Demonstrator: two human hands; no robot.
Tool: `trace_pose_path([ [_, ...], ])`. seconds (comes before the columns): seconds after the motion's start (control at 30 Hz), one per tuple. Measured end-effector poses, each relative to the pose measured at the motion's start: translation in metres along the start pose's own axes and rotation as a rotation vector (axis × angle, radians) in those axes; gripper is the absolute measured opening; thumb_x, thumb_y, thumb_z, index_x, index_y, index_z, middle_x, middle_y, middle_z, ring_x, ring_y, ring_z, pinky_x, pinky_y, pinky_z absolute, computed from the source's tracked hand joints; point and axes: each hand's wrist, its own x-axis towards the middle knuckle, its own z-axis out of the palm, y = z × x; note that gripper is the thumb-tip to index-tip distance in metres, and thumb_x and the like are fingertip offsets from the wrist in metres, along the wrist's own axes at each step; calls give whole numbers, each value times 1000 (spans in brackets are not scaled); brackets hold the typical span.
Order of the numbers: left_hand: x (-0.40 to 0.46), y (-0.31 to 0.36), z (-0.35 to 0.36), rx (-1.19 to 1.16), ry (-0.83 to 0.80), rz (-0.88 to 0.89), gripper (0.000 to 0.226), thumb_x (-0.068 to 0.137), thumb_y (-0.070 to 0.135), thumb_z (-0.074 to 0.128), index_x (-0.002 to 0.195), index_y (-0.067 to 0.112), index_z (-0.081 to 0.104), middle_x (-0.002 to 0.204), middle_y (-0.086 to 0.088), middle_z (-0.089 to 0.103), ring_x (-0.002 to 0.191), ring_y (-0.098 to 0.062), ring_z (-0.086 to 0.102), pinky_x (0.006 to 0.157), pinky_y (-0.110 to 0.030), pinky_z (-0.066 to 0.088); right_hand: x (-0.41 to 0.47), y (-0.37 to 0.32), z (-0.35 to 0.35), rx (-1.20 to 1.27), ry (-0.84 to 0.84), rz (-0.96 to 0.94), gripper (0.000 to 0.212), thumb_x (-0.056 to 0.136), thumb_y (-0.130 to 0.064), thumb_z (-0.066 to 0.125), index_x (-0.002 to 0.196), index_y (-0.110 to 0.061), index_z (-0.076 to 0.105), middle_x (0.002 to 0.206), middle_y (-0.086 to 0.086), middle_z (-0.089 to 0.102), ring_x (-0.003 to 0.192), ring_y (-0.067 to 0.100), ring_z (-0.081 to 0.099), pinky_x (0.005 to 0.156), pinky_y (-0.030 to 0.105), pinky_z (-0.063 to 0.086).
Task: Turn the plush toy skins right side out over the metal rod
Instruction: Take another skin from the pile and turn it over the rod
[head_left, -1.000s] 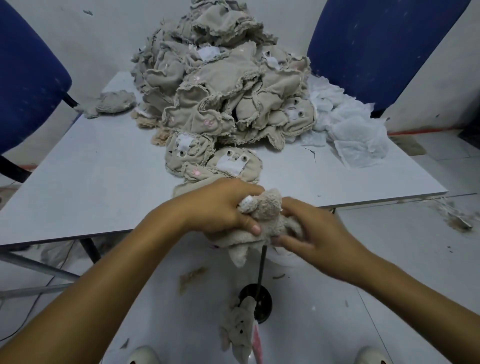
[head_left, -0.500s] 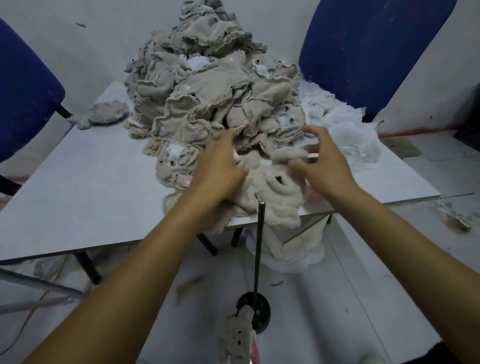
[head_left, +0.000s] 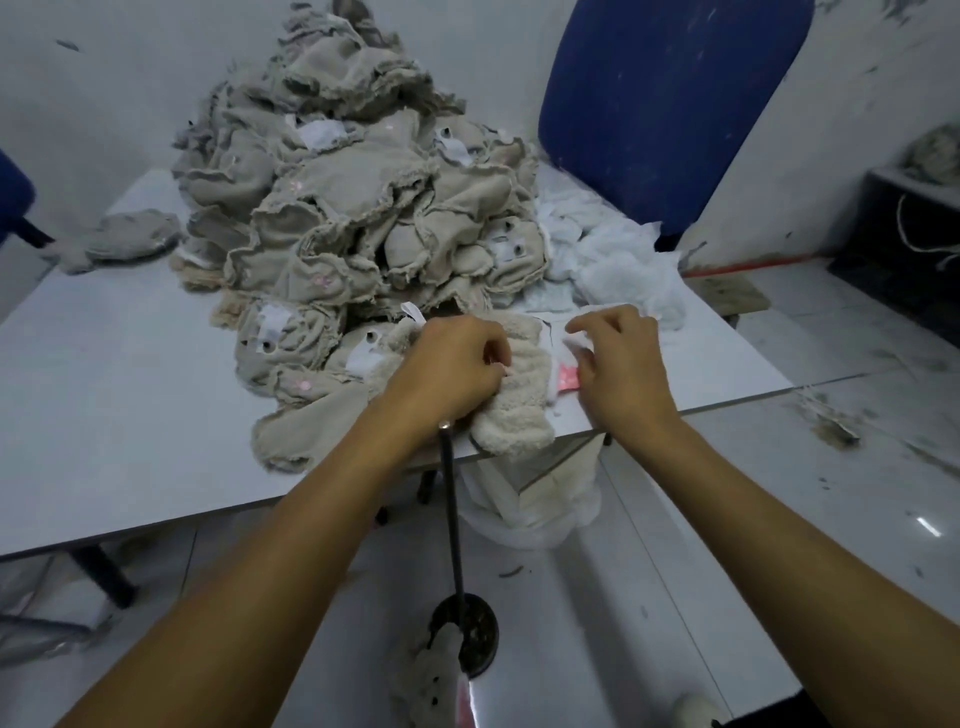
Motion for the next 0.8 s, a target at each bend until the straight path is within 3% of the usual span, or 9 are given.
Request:
trace_pose_path([
  [0.1, 6, 1, -3, -20, -43, -66, 20, 79, 9, 71, 95, 19, 73, 93, 1, 68, 87, -13, 63, 73, -25, 52, -8, 3, -2, -95, 73, 109, 42, 89, -6, 62, 129, -18, 58, 141, 12, 42, 124, 34, 37, 91, 43, 42],
  [0.23, 3, 7, 3, 8, 32, -66, 7, 83, 12, 66, 85, 18, 69, 81, 2, 68, 80, -13, 63, 76, -36, 56, -7, 1, -4, -144, 16, 191, 46, 94, -9, 55, 138, -16, 46, 134, 19, 45, 116, 40, 43, 91, 43, 40],
  [0.3, -1, 8, 9, -7, 112, -69, 6, 86, 15, 63, 84, 17, 67, 77, 3, 67, 78, -14, 63, 74, -36, 55, -1, 0, -8, -48, -28, 171, 51, 93, -9, 58, 141, -15, 41, 129, 21, 47, 111, 40, 48, 89, 42, 41],
  [0.37, -5, 8, 11, 8, 183, -63, 5, 88, 17, 62, 84, 17, 66, 79, 2, 67, 80, -16, 62, 74, -37, 53, 6, -2, -15, 35, -100, 170, 47, 89, -12, 66, 132, -10, 47, 119, 20, 54, 106, 37, 54, 78, 35, 41],
  [0.47, -9, 6, 11, 70, 186, -26, 7, 89, 18, 60, 88, 17, 67, 85, -1, 66, 86, -20, 60, 76, -40, 51, 9, -4, -21, -42, -142, 155, 20, 86, -17, 68, 98, -2, 63, 99, 15, 55, 102, 36, 55, 66, 31, 34],
  [0.57, -13, 5, 11, 164, 117, 9, 13, 91, 22, 56, 97, 18, 66, 94, -1, 63, 90, -24, 59, 72, -36, 47, 6, -6, -26, -67, -111, 160, 25, 90, -28, 65, 111, -14, 64, 119, 13, 43, 114, 35, 40, 82, 37, 43],
  [0.67, -16, 2, 8, 197, 67, 10, 17, 93, 26, 53, 105, 20, 65, 100, -1, 61, 93, -26, 58, 70, -34, 43, 4, -11, -27, 6, -55, 135, 31, 95, -33, 59, 121, -16, 55, 128, 14, 44, 117, 35, 39, 87, 44, 43],
  [0.73, -19, 0, 5, 180, 72, -17, 16, 94, 26, 53, 103, 21, 64, 96, 0, 60, 92, -25, 58, 71, -36, 46, 2, -16, -28, 92, 23, 71, 27, 98, -34, 55, 115, -13, 49, 115, 13, 53, 106, 33, 48, 79, 42, 44],
  [0.8, -22, 1, 3, 161, 101, -47, 15, 94, 25, 53, 102, 20, 65, 95, 0, 61, 90, -25, 58, 74, -39, 50, -2, -23, -28, 268, 65, 2, 20, 99, -32, 55, 102, -18, 41, 83, 0, 54, 77, 20, 53, 60, 35, 37],
])
